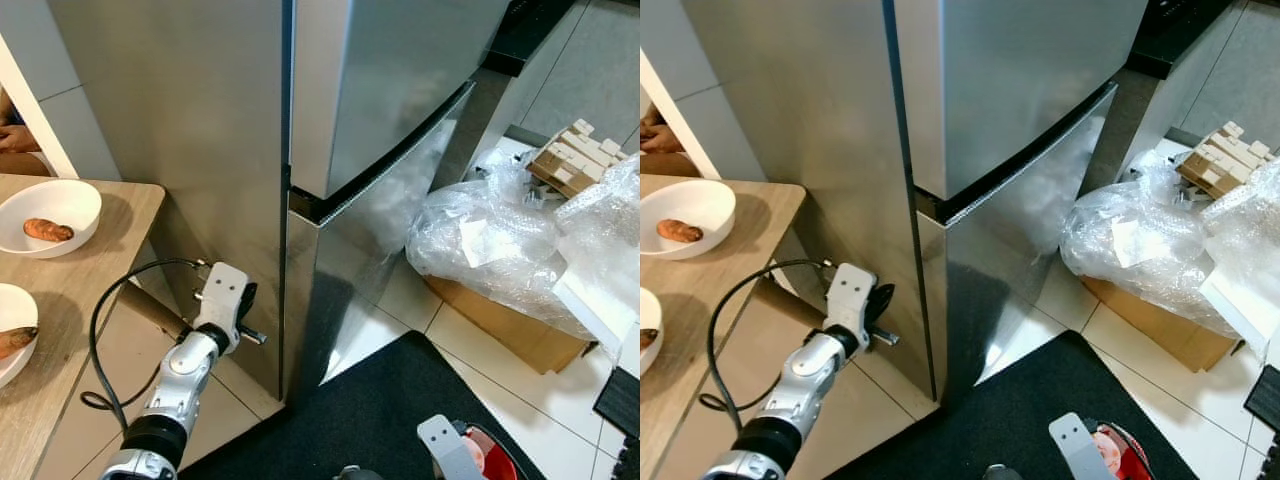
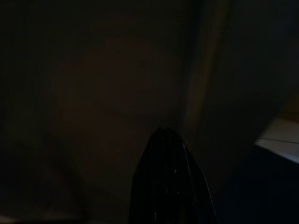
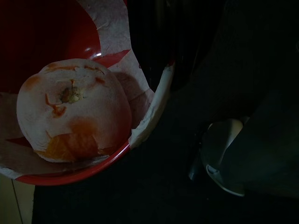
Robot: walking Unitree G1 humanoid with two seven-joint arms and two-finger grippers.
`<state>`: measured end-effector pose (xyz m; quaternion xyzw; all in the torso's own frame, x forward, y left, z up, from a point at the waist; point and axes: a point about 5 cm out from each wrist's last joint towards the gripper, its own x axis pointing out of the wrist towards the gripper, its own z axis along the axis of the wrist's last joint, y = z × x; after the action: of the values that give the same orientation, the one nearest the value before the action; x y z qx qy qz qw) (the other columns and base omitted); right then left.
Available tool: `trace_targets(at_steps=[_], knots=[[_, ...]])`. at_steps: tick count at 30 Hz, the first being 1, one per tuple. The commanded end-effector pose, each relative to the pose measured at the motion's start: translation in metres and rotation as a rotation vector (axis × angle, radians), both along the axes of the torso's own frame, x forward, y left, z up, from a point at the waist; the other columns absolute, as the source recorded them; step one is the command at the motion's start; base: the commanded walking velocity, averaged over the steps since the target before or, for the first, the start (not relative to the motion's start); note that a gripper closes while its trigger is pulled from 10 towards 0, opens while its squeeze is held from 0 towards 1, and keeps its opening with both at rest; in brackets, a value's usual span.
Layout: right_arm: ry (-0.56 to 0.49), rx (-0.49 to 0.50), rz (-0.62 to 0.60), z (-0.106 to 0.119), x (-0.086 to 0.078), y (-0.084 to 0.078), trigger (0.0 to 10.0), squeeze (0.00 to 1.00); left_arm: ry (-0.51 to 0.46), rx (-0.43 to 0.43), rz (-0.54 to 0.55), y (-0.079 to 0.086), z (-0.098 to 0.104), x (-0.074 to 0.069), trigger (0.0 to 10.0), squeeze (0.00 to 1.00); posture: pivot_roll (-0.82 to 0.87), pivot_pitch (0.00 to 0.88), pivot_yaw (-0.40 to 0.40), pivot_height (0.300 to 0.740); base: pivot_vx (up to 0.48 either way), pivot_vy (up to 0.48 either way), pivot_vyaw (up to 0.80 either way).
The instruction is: Restocking fridge
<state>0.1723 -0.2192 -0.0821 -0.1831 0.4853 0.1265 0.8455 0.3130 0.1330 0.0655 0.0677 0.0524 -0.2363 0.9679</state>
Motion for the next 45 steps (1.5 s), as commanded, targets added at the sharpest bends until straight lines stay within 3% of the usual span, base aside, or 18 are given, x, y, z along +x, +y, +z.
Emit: trace_targets(at_steps=[1,5,9,22,37,45], knots=[[-0.006,-0.015,-0.004,0.001,-0.002,-0.005,10.0,0.00,0.029,-0.024,-0.054,-0.012,-0.003,-0.001,10.0,0.00,-0.19,0.114,-0.041,0.700,0.000,0.000,0.00],[-0.009,-0.016,-0.006,0.001,-0.002,-0.005,10.0,0.00,0.028,-0.047,-0.166,-0.027,-0.001,-0.004,10.0,0.00,-0.19,0.109,-0.036,0.700,0.000,0.000,0.00],[-0.010,-0.018,-0.009,0.001,-0.002,-0.006,10.0,0.00,0.018,-0.045,-0.207,-0.032,0.001,-0.004,10.0,0.00,-0.19,0.107,-0.035,0.700,0.000,0.000,0.00],[-0.011,-0.020,-0.012,0.001,-0.003,-0.007,10.0,0.00,0.015,-0.051,-0.218,-0.035,0.005,0.002,10.0,0.00,-0.20,0.099,-0.029,0.700,0.000,0.000,0.00],[-0.009,-0.027,-0.009,0.001,-0.003,-0.010,10.0,0.00,-0.036,-0.009,-0.071,-0.025,0.015,0.020,10.0,0.00,-0.20,0.109,-0.034,0.700,0.000,0.000,0.00],[-0.008,-0.028,-0.011,0.001,-0.004,-0.011,10.0,0.00,-0.030,0.008,-0.061,-0.022,0.014,0.022,10.0,0.00,-0.21,0.110,-0.033,0.700,0.000,0.000,0.00]])
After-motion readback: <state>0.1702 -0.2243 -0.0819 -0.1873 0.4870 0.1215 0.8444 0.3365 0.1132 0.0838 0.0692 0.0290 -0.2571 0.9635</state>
